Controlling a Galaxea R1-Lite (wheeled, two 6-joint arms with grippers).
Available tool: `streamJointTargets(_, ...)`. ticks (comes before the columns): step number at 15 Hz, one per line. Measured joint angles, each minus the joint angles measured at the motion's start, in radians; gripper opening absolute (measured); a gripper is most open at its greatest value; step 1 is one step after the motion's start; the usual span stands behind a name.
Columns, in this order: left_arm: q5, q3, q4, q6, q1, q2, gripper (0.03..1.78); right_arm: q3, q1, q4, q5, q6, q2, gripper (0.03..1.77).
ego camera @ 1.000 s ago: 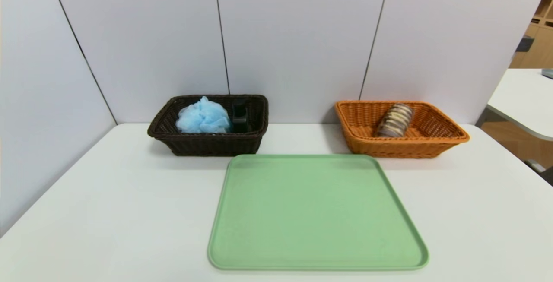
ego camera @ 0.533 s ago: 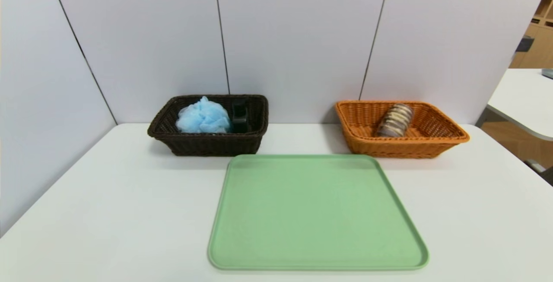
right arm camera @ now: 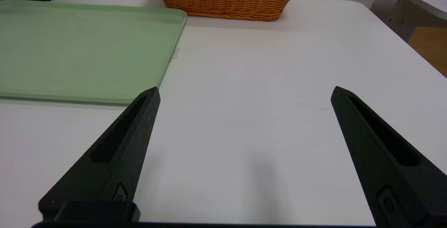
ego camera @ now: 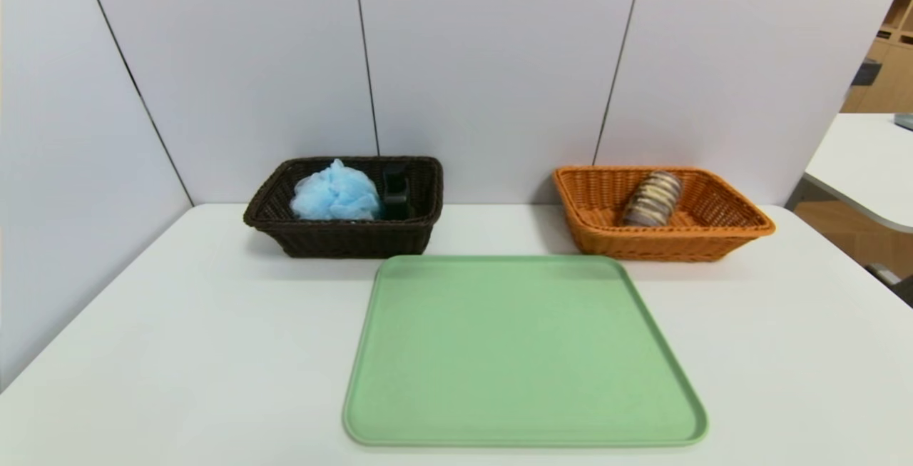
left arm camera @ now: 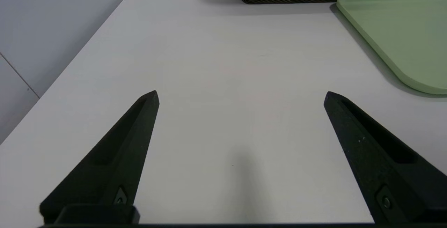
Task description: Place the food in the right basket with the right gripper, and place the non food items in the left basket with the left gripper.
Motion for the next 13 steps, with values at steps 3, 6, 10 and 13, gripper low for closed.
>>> streamJointTargets(3,0.000,0.000,0.000,0.000,0.000,0.000,1.69,0.000,0.000,-0.001,-0.001,0.000,0.000,1.69)
streamJointTargets(6,0.000,0.000,0.000,0.000,0.000,0.000,1.69,0.000,0.000,-0.001,-0.001,0.000,0.000,1.69)
streamJointTargets(10,0.000,0.000,0.000,0.000,0.000,0.000,1.69,0.000,0.000,0.000,0.004,-0.006,0.000,1.69)
streamJointTargets(13,0.000,0.000,0.000,0.000,0.000,0.000,1.69,0.000,0.000,-0.003,-0.007,0.034,0.000,1.69)
